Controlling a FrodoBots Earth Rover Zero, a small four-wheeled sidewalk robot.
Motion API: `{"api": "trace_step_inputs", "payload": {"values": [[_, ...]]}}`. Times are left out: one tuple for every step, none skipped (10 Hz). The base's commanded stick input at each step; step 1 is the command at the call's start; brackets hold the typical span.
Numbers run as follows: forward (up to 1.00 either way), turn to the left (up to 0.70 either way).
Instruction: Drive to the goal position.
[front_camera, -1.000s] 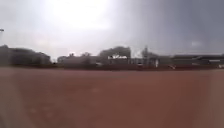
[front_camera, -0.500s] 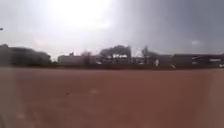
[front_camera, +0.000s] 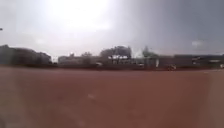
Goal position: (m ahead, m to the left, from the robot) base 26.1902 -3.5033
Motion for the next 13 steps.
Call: {"api": "trace_step_inputs", "payload": {"values": [[0.70, 0.00], [0.70, 0.00], [0.70, 0.00], [0.70, 0.00], [0.70, 0.00], [0.70, 0.00], [0.70, 0.00], [0.70, 0.00], [0.70, 0.00], [0.70, 0.00], [0.70, 0.00], [0.70, 0.00], [0.70, 0.00]]}}
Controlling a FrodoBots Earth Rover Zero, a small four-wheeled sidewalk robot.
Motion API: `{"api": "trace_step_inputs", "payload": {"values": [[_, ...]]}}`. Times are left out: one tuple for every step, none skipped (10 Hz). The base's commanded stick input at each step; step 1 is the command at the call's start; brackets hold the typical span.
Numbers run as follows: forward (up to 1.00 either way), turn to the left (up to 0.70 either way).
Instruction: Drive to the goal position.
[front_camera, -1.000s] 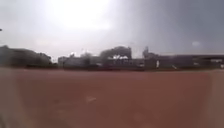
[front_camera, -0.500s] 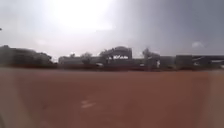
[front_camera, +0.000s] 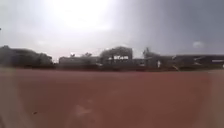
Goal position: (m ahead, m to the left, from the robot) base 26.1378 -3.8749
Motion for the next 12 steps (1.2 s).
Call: {"api": "trace_step_inputs", "payload": {"values": [[0.70, 0.00], [0.70, 0.00], [0.70, 0.00], [0.70, 0.00], [0.70, 0.00], [0.70, 0.00], [0.70, 0.00], [0.70, 0.00], [0.70, 0.00], [0.70, 0.00], [0.70, 0.00], [0.70, 0.00]]}}
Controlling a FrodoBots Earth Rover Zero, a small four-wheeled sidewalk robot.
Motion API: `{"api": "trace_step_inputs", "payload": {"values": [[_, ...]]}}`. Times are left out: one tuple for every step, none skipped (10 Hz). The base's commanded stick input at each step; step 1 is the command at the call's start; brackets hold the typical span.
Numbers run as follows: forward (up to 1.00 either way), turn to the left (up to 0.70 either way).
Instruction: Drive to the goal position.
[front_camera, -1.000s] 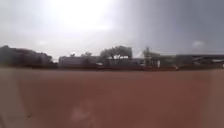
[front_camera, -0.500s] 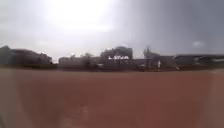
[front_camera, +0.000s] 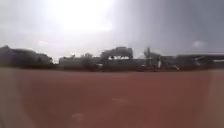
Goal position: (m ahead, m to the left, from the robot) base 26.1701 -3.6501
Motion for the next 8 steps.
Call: {"api": "trace_step_inputs", "payload": {"values": [[0.70, 0.00], [0.70, 0.00], [0.70, 0.00], [0.70, 0.00], [0.70, 0.00], [0.70, 0.00], [0.70, 0.00], [0.70, 0.00]]}}
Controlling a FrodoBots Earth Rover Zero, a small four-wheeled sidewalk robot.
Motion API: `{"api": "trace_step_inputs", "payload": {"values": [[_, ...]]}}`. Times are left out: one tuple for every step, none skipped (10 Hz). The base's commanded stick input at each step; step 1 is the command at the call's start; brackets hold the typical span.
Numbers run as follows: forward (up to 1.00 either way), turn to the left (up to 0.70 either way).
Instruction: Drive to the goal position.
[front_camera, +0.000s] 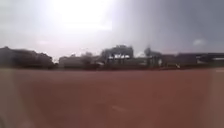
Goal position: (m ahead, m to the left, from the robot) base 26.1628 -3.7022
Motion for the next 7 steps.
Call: {"api": "trace_step_inputs", "payload": {"values": [[0.70, 0.00], [0.70, 0.00], [0.70, 0.00], [0.70, 0.00], [0.70, 0.00], [0.70, 0.00], [0.70, 0.00]]}}
